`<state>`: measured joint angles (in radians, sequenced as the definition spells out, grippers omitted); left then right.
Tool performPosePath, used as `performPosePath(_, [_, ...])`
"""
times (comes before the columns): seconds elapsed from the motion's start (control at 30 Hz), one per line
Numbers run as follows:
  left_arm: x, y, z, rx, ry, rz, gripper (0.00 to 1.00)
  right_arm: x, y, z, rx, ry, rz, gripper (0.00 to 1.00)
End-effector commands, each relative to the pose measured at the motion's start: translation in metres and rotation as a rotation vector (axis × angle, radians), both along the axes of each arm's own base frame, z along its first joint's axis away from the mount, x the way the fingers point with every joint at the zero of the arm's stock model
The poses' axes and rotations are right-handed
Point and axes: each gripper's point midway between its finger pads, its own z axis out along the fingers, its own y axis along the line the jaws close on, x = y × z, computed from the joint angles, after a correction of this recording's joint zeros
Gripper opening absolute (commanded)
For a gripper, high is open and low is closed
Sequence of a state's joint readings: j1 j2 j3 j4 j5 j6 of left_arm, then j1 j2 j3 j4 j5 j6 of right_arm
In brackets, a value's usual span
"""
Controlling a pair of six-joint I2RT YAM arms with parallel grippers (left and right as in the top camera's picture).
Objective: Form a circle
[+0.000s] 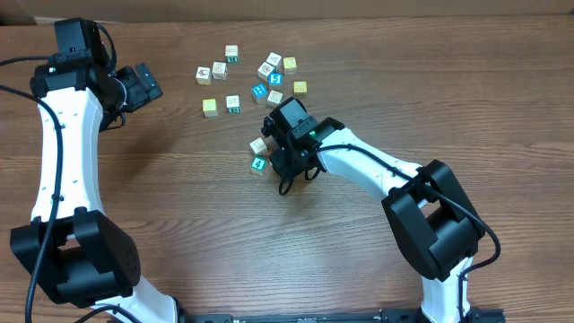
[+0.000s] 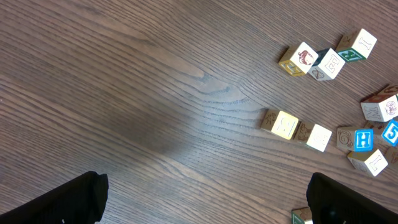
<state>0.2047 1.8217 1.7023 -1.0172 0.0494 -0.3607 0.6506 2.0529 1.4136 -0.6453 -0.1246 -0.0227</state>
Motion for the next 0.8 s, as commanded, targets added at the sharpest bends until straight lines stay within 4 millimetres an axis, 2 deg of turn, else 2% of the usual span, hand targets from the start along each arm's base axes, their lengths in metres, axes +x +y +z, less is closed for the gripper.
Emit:
performPosePath(0.0, [0.0009, -0.0014, -0.0023, -0.007, 0.004, 0.002, 1.0, -0.0065, 0.0027, -0.0115, -0.012, 0.021, 0.018, 0.31])
performPosePath(0.6, [0.0009, -0.0014, -0.0023, -0.006, 0.004, 0.001, 0.99, -0.0048, 0.0037, -0.0109, -0.008, 0.013, 0.017, 0.31])
performPosePath(0.77, [0.0009, -0.0014, -0.0023, -0.006, 0.004, 0.001, 1.0, -0.0048, 0.0037, -0.0109, -0.008, 0.013, 0.017, 0.38])
